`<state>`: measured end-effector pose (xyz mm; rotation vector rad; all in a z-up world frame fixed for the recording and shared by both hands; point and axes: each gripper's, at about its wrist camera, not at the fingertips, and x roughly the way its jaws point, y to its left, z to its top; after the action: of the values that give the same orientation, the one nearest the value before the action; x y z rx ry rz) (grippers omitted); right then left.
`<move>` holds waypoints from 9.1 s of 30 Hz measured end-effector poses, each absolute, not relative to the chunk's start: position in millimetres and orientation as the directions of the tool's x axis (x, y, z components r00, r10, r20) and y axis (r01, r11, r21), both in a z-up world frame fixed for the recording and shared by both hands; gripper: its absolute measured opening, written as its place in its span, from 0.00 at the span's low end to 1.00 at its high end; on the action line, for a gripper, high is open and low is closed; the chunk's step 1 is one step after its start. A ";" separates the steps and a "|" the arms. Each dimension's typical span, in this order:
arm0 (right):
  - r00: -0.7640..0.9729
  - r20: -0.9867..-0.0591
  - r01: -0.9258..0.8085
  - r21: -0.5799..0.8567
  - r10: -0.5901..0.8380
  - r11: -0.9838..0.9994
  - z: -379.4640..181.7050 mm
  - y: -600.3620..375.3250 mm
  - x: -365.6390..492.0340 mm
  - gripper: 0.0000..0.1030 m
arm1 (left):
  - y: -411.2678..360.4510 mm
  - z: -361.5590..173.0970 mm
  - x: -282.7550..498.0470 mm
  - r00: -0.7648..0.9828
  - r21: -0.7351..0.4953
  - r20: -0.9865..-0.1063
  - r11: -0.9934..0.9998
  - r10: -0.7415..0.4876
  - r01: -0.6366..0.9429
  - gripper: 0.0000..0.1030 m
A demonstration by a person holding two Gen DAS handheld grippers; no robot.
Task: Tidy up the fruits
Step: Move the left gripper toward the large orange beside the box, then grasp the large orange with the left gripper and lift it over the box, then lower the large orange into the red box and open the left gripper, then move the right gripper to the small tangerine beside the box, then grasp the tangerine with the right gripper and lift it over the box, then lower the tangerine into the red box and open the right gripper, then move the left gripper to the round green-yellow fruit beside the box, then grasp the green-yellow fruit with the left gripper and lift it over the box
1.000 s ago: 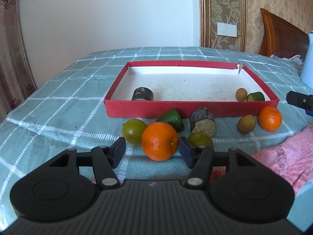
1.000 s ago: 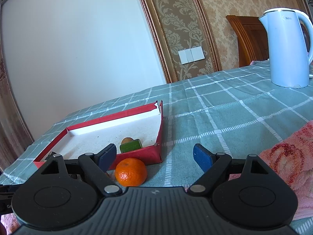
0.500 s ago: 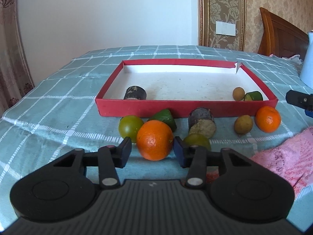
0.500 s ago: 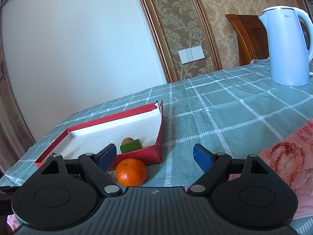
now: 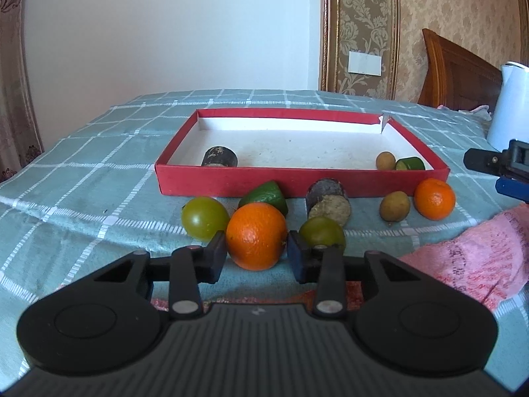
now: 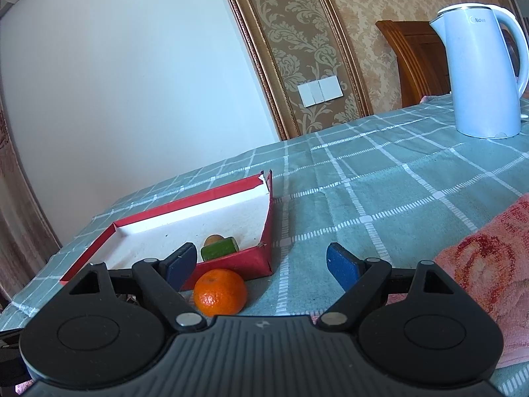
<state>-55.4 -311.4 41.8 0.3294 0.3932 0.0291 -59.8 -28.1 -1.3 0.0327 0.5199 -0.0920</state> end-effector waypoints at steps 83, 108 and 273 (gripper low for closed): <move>0.925 -0.365 0.034 0.353 0.104 0.935 41.3 -316.7 -58.2 0.88 | -12.1 38.9 0.4 0.917 0.101 -0.398 0.995 0.034 0.007 1.00; 0.854 -0.498 -0.147 0.042 0.149 0.988 44.3 -257.3 -38.7 0.89 | 80.2 6.1 -0.2 0.798 -0.154 -0.596 0.963 0.087 -0.220 1.00; 0.900 -0.423 0.009 0.255 0.103 0.967 39.2 -319.6 -30.0 0.78 | 22.6 0.0 -22.1 0.828 -0.023 -0.542 0.987 -0.145 0.158 0.32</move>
<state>-30.0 -319.6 39.2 0.2556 0.4490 0.0488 -22.1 22.6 0.0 0.0226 0.5732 -0.1609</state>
